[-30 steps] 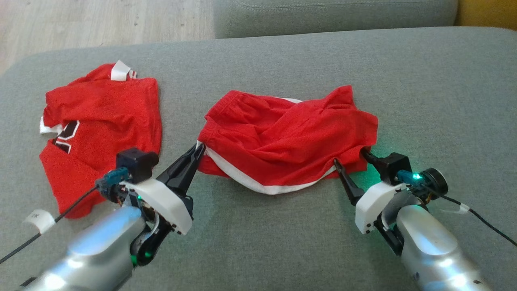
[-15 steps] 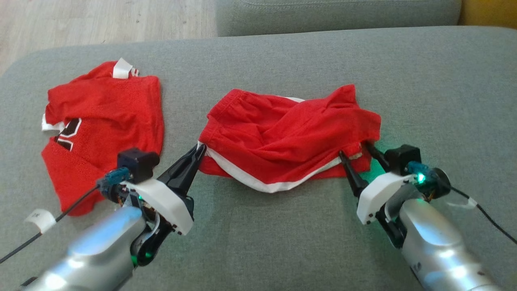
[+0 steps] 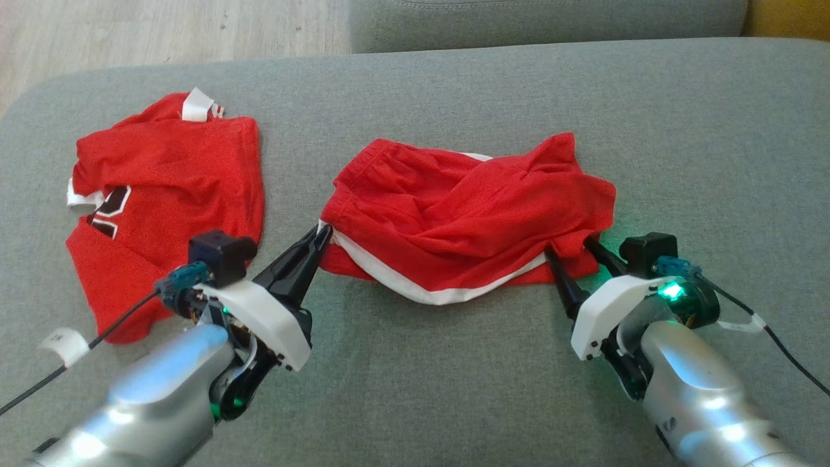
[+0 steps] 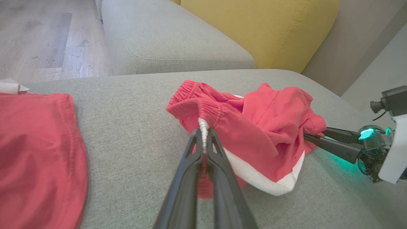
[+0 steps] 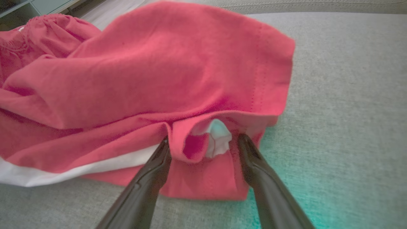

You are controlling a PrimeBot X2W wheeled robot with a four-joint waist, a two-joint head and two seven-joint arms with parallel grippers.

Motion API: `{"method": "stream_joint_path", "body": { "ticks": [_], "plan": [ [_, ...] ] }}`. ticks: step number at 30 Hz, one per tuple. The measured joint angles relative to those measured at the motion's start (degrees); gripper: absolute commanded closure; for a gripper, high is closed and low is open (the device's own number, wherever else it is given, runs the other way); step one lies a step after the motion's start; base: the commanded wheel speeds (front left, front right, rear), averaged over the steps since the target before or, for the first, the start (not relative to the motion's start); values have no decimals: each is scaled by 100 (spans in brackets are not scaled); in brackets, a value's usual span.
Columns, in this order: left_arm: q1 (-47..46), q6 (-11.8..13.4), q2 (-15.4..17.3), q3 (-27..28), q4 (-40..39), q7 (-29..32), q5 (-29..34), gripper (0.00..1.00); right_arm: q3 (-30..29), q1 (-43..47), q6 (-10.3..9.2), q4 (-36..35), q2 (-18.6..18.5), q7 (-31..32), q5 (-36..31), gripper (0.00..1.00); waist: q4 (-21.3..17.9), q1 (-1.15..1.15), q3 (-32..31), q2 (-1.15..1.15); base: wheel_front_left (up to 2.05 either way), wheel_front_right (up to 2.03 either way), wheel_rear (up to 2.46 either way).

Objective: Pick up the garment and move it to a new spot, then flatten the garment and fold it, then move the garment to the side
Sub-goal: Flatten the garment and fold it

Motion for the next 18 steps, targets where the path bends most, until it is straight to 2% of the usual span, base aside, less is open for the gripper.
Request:
{"method": "stream_joint_path", "body": {
  "ticks": [5, 6, 7, 8, 9, 18],
  "plan": [
    [-3, 0, -10, -7, 1, 7, 0, 100, 208, -25, 0, 5, 0, 37, 199, 0, -18, 0, -2, 0, 0, 0, 0],
    [-3, 0, -11, -7, 1, 7, 0, 100, 246, -36, 0, 14, 0, 37, 238, 15, -23, 0, -4, 0, 0, 0, 0],
    [-3, 0, -13, -7, 1, 7, 0, 100, 292, -51, 0, 25, -1, 37, 268, 51, -27, 0, -6, 0, 0, 0, 0],
    [-3, 0, -13, -8, 1, 7, 0, 100, 334, -62, 0, 26, -2, 40, 299, 79, -32, 0, -9, 0, 0, 0, 0],
    [-3, 0, -13, -8, 2, 7, 0, 100, 378, -76, 0, 26, -3, 42, 333, 100, -38, 0, -11, 0, 0, 0, 0],
    [12, 2, -13, -19, 41, 5, -2, 100, 744, -97, 0, -29, -73, 16, 527, 100, -107, 0, -130, 0, 0, 0, 0]
  ]
}}
